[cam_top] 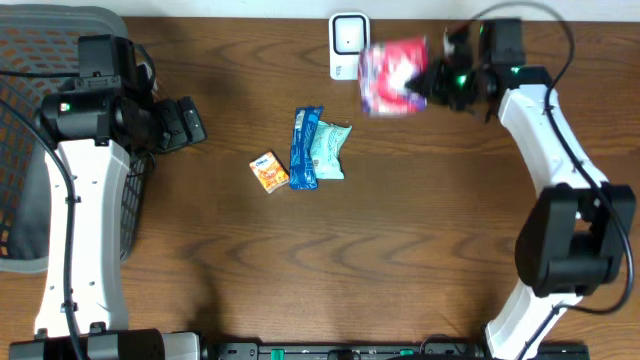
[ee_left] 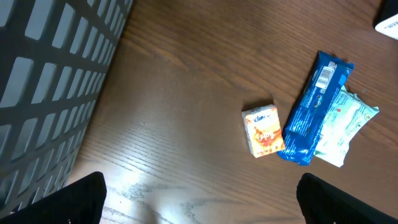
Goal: Scan the item barcode
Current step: 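Hold the purple pack in front of the scanner with the right gripper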
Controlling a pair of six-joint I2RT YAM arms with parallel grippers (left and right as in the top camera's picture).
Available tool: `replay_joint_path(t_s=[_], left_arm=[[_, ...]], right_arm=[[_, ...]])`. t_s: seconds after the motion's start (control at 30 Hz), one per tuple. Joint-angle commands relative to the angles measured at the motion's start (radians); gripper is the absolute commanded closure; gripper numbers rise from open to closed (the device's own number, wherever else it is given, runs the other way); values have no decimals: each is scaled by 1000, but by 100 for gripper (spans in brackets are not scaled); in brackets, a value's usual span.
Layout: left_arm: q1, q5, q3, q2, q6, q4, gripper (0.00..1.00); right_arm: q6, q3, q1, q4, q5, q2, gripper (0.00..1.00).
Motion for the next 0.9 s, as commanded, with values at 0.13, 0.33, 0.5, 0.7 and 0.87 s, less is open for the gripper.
replay_joint_path(t_s=[0.13,0.33,0.5,0.7,0.87], left_arm=[[3,-10,2,-1,5,-3,2],[3,-10,2,-1,5,-3,2],[3,-10,2,-1,5,-3,2],[3,-10,2,-1,5,-3,2],[3,-10,2,-1,5,-3,2]], right_arm=[[324,19,81,252,62,18,99],[436,19,172,521,198,114,99],[438,19,185,543,323,156,99],[404,19,171,565,351,163,99],[405,19,179,596,377,167,99]])
